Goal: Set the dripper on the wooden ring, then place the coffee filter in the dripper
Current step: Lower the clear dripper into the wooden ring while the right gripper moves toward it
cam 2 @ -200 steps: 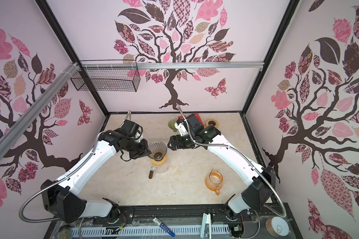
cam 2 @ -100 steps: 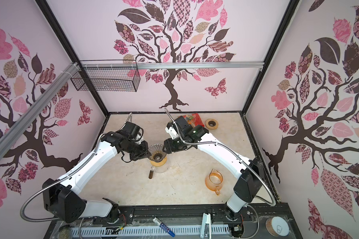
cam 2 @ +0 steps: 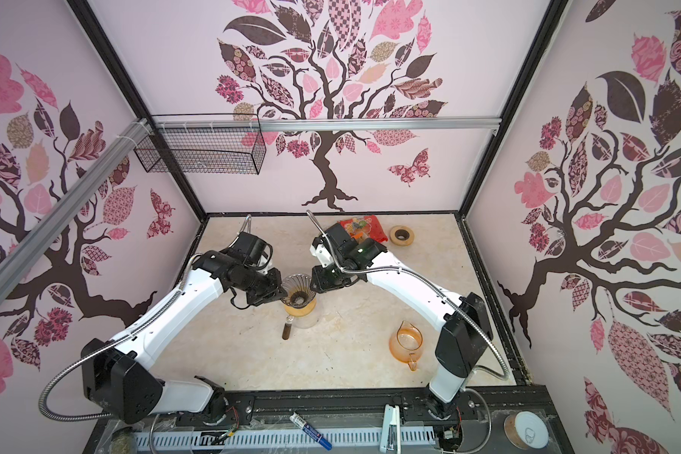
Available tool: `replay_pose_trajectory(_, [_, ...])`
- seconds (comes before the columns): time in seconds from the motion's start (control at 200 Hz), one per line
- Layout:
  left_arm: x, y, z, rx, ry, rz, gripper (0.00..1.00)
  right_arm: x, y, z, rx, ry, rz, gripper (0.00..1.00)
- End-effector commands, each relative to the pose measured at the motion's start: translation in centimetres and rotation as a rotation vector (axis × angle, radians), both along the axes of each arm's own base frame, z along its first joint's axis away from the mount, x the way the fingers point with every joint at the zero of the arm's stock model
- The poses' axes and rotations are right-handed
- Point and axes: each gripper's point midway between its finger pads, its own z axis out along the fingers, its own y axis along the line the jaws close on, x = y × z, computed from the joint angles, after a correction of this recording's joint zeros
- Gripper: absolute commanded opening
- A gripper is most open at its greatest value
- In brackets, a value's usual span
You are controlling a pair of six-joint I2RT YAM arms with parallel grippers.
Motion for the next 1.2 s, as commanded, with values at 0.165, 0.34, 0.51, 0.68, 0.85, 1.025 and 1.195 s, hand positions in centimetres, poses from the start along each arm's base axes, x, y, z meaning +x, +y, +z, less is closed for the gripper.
replay_pose_trajectory(0.165, [-0.7,0.6,-1.4,0.043,0.025,-0.015,0.00,0.6,1.2,-0.2,0.002,-0.014,0.033,0.27])
replay_pose_trajectory(0.34, [-0.8,0.6,-1.5,0.040,0.024,-0.016,0.01,0.7,1.3,-0.7,-0.003,-0.006,0.034,0.23])
replay_pose_trajectory(0.51, [-0.9,0.6,-1.6,0.043,0.029,-0.019,0.03,0.7,1.3,-0.8,-0.008,-0.008,0.034,0.17])
replay_pose_trajectory(0.68, [-0.7,0.6,-0.9,0.044,0.007,-0.035,0.12,0.7,1.3,-1.1,-0.013,0.002,0.032,0.09])
replay_pose_trajectory(0.85, [-0.5,0.7,-0.2,0.048,-0.014,-0.041,0.17,0.7,1.1,-1.3,-0.021,0.000,0.028,0.05])
replay_pose_trajectory(1.025, [-0.3,0.7,0.3,0.050,-0.025,-0.042,0.22,0.7,1.1,-1.3,-0.023,0.004,0.024,0.05])
replay_pose_trajectory(1.195, [0.1,1.1,1.2,0.069,-0.052,-0.029,0.28,0.7,1.1,-1.6,-0.036,0.018,0.022,0.05])
